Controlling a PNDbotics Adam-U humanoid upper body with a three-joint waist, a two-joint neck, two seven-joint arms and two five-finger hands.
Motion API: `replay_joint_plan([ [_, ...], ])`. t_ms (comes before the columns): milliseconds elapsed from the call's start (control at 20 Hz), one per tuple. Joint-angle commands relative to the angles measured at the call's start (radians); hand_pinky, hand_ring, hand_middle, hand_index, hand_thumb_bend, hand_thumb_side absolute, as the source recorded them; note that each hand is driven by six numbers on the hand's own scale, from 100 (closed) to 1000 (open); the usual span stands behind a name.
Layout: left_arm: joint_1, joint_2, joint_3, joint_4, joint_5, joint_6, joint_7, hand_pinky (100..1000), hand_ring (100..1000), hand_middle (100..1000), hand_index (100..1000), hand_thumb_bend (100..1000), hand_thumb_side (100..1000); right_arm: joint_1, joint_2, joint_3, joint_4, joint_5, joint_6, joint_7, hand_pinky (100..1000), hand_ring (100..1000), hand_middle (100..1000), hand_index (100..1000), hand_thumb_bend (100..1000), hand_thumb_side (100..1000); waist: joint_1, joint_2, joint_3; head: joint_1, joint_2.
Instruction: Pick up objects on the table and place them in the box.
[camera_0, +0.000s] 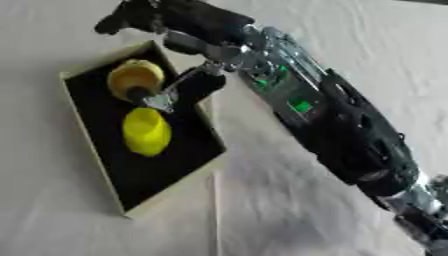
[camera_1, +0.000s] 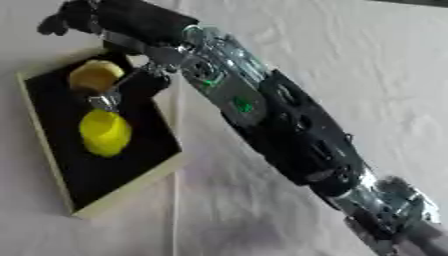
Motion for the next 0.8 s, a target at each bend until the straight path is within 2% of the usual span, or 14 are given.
replay_joint_plan([
  [50, -0.001, 0.013, 0.000, -0.016, 0.005, 0.000, -0.005, 878, 832, 796, 898, 100, 653, -0.015, -0.023, -0.022, -0.056, -0.036, 0.021, 0.006, 882, 865, 784, 901, 273, 340, 0.012, -0.029, -0.001, -0.002, -0.017],
  [350, 0.003, 0.015, -0.001, -0.016, 0.005, 0.001, -0.004, 877, 832, 796, 897, 100, 652, -0.011, -0.064, -0.087, -0.166, -0.124, 0.078, -0.049, 877, 858, 775, 883, 228, 250, 0.014, -0.035, -0.009, 0.007, -0.003],
  [500, 0.003, 0.018, -0.003, -0.016, 0.005, 0.001, -0.005, 877, 832, 796, 897, 100, 652, -0.003, -0.097, -0.114, -0.228, -0.170, 0.114, -0.091, 877, 857, 773, 881, 219, 243, 0.014, -0.038, -0.013, 0.014, 0.001],
  [550, 0.001, 0.020, -0.005, -0.016, 0.005, 0.001, -0.006, 876, 832, 796, 897, 100, 650, 0.001, -0.106, -0.119, -0.243, -0.186, 0.126, -0.100, 882, 853, 756, 853, 100, 234, 0.017, -0.041, -0.017, 0.022, 0.002],
  [650, -0.002, 0.026, -0.012, -0.016, 0.005, 0.001, -0.009, 876, 833, 797, 897, 100, 648, 0.017, -0.133, -0.155, -0.275, -0.216, 0.146, -0.126, 886, 851, 748, 837, 100, 278, 0.021, -0.045, -0.026, 0.038, 0.003],
  [800, -0.011, 0.037, -0.028, -0.016, -0.001, -0.002, -0.021, 875, 833, 797, 897, 100, 647, 0.053, -0.189, -0.219, -0.286, -0.262, 0.135, -0.171, 885, 848, 743, 829, 100, 327, 0.025, -0.050, -0.037, 0.059, 0.002],
])
